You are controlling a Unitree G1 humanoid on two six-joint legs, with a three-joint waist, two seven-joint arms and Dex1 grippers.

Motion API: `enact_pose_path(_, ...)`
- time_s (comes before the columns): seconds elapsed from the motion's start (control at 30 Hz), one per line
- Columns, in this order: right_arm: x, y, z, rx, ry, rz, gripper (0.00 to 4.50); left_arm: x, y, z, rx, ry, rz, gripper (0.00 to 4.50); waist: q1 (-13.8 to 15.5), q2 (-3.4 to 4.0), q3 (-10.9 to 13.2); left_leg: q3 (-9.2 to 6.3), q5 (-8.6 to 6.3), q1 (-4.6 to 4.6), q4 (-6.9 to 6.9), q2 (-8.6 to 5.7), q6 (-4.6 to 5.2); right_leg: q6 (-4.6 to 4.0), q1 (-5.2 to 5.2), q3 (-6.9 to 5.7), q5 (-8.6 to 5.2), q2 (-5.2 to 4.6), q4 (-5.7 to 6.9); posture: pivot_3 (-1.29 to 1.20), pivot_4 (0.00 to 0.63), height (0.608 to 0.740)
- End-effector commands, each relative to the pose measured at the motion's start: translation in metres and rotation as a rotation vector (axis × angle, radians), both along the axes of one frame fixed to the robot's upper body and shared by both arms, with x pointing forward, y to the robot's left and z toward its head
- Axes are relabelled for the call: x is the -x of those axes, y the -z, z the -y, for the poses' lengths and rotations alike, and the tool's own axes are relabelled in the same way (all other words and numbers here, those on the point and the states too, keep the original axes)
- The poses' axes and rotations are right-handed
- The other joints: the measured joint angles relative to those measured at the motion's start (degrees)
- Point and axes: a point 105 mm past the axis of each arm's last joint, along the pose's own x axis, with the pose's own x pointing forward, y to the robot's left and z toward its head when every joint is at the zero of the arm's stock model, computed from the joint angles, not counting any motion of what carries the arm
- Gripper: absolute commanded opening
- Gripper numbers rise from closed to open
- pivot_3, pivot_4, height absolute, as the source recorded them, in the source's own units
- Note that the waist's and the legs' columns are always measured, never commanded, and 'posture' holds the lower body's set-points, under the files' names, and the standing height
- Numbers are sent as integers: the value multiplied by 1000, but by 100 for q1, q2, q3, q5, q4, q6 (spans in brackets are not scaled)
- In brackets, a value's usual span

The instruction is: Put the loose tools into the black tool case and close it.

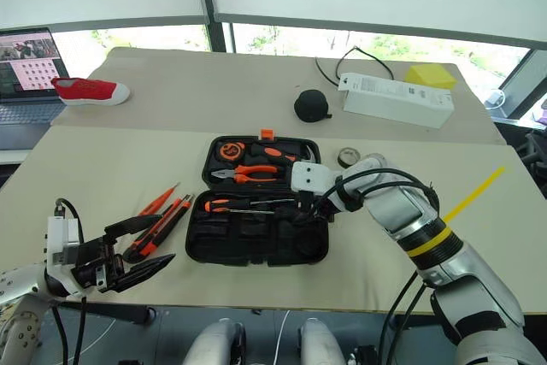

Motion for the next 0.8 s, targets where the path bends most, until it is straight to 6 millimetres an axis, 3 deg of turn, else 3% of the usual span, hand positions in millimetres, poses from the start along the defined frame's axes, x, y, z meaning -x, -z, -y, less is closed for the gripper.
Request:
enact_pose_path(0.03, 1, -36, 8, -129, -52, 29, 3477, 4, -3, 0, -23, 4, 24, 4500, 7, 1, 1, 0, 0, 0, 0, 0, 0, 0, -1, 0, 0, 0, 1, 0, 150, 740)
enact_pose_path(0.07, 2, -37, 11, -147, -53, 18, 3477, 4, -3, 0, -23, 2, 24, 4500, 11, 1, 1, 0, 0, 0, 0, 1, 0, 0, -1, 0, 0, 1, 0, 0, 150, 740)
enact_pose_path(0.2, 3, -33, 6, -251, -88, 17, 2498, 5, -2, -1, -22, -4, 21, 4500, 27, 0, 1, 2, 0, -1, -1, 2, 0, 0, 1, 0, 0, -3, -3, 0, 150, 740)
enact_pose_path(0.43, -2, -11, -21, -319, -107, 75, 26, 2, -2, -2, -26, -9, 19, 4500, 24, 1, 1, 5, 0, -3, -1, 1, 0, 0, -2, 1, 0, -1, 0, 0, 150, 740)
enact_pose_path(0.8, 2, 23, -26, -254, -126, 44, 26, 0, -3, -4, -37, -28, 22, 4500, 42, 1, 1, 12, 0, 0, 0, 1, -1, 1, 2, 1, 0, -3, 0, 0, 150, 740)
